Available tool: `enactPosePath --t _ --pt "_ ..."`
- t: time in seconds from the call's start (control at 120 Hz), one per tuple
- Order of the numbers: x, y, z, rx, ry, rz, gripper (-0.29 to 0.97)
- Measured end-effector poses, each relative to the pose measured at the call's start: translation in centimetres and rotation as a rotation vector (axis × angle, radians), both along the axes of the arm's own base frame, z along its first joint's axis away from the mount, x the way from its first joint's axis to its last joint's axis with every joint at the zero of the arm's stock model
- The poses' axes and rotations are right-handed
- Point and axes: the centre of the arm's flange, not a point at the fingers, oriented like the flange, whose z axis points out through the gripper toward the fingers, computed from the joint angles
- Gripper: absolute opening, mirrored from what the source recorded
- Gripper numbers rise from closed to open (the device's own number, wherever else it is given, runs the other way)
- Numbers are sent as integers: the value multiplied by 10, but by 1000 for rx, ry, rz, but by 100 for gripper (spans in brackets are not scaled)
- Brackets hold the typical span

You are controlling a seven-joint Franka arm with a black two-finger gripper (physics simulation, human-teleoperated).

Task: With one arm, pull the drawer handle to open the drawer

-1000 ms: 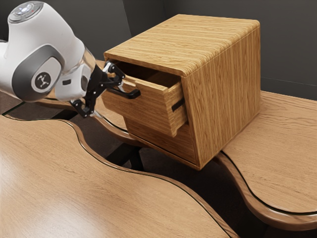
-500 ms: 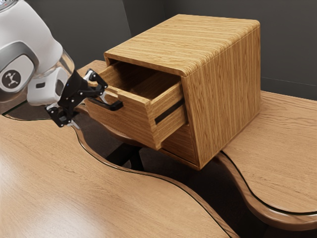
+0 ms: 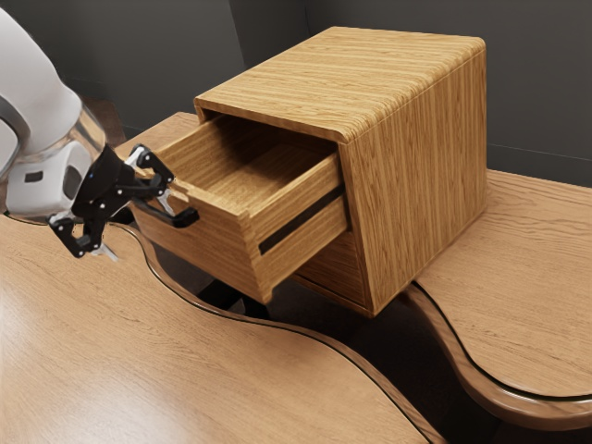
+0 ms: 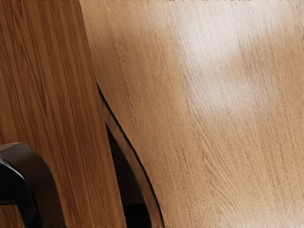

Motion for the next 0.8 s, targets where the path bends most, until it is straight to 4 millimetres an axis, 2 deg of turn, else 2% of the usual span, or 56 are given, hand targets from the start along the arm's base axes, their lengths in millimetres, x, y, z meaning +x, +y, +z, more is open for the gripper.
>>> enactPosePath --t 0.158,0.267,0.325,0.383,0.483,0.533,0.592,0.8 --pt "-30 -2 31 -3 -52 -4 68" --pt "-37 -19 93 10 -126 -3 68" --pt "-29 -22 120 0 -131 28 68" --pt "-13 -24 136 -14 -101 83 68" --pt "4 -28 135 -58 -9 194 68" --pt "26 -30 138 -70 35 263 68" --pt "43 -33 130 -78 100 333 68" --pt "36 -49 119 -97 213 522 68"
